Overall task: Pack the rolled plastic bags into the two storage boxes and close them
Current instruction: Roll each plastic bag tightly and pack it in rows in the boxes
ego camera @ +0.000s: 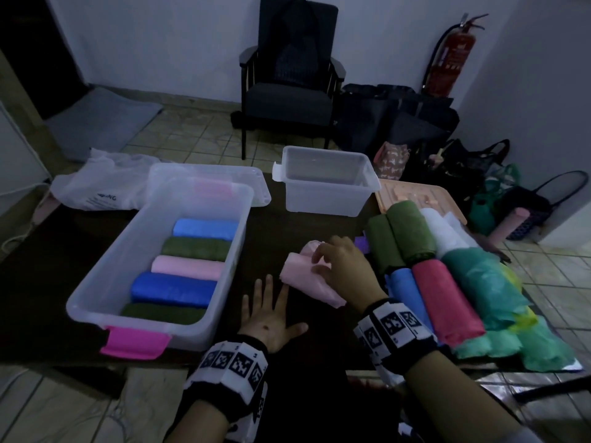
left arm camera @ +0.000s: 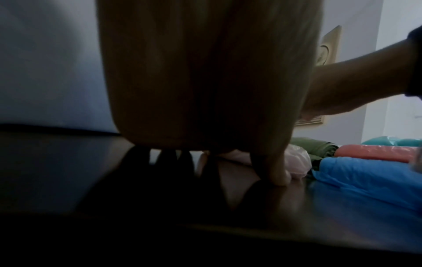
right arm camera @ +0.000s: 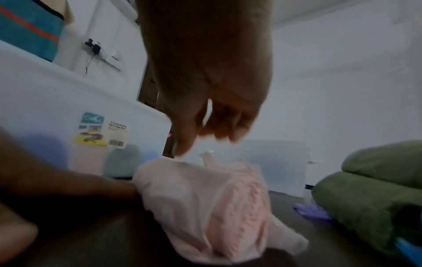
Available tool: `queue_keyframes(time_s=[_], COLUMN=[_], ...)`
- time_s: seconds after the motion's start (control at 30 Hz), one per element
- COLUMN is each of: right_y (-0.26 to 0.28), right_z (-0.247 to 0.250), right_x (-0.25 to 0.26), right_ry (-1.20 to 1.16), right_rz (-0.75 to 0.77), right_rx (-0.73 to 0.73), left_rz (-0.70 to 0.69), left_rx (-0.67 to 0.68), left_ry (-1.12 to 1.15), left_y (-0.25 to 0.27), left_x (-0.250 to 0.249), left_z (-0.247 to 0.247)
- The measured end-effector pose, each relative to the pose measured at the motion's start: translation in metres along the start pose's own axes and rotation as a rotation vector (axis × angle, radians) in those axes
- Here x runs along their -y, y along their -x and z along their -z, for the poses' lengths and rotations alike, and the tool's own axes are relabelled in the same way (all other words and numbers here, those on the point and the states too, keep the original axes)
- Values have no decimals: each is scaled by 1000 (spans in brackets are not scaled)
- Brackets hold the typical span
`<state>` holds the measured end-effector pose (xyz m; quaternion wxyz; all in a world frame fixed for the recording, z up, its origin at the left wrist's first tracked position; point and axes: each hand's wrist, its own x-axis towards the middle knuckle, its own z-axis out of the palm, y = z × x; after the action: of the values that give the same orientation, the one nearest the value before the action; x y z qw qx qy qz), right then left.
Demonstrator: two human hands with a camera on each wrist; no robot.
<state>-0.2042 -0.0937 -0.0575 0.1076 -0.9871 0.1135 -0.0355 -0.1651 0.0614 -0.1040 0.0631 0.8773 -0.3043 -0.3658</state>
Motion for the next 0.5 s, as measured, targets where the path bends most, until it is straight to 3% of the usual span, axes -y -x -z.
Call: queue_keyframes(time_s=[0.1,0.2,0.27,0.4,0.5], right_y=[-10,-18,-21,-13,8], right_z=[3,4,7,9,-5], right_x=[2,-1,-2,11,24], right_ry=[-56,-95,-78,-61,15], right_rz=[-130,-153,-147,-114,-56], right_rx=[296,386,443,446,400], left_rz=[3,7,41,135,189], left_rx=[6,-9,-136,-355,-356], left_ry=[18,78,200,382,421], left_y=[2,6,8,13,10], left_x=[0,-2,-4,-10,-16], left_z=[1,14,26,45,51])
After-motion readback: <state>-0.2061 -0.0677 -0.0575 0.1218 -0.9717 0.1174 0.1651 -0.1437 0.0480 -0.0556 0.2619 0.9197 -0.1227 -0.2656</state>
